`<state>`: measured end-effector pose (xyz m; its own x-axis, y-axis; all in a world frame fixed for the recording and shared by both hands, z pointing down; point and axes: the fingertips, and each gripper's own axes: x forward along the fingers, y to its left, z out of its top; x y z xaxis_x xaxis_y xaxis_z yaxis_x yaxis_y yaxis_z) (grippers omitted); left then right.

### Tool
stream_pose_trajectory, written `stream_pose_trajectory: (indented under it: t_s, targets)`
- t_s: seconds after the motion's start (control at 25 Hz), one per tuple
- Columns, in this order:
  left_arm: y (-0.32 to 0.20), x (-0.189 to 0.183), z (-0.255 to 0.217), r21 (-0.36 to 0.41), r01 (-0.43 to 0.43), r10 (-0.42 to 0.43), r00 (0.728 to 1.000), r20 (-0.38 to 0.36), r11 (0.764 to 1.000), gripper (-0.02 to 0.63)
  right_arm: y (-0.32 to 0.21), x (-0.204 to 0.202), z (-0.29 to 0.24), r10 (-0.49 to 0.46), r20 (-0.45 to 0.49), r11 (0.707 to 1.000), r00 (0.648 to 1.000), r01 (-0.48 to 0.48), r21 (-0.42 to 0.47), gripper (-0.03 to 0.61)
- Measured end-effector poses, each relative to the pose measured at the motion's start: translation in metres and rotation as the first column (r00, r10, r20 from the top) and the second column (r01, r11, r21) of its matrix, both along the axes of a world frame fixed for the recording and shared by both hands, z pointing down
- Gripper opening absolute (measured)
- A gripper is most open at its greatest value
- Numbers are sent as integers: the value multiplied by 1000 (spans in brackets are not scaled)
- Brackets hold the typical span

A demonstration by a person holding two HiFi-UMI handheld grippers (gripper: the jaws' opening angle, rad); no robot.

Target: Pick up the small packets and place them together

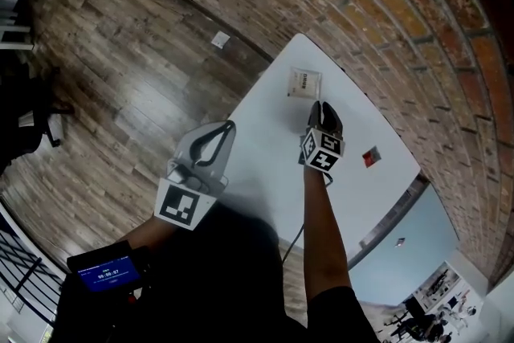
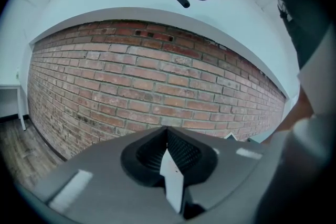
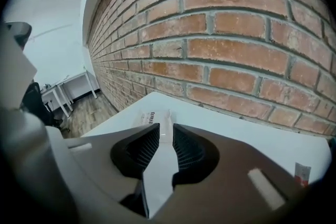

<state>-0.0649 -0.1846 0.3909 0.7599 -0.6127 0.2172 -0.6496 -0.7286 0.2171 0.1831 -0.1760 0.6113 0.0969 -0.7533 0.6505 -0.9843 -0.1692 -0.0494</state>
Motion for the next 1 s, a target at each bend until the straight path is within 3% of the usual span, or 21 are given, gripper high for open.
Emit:
stream_pose_trajectory:
  t_s: [0.32,1.0]
  targets:
    - [-2,-16,9,-20,74,-74,997,26,997,2,-9,8,18,36,40,999,999,-35,-22,95]
    - [2,-29,24,-73,112,-110,994,26,991,1,-10,14,43,86,82,993,993,-78,-94,95]
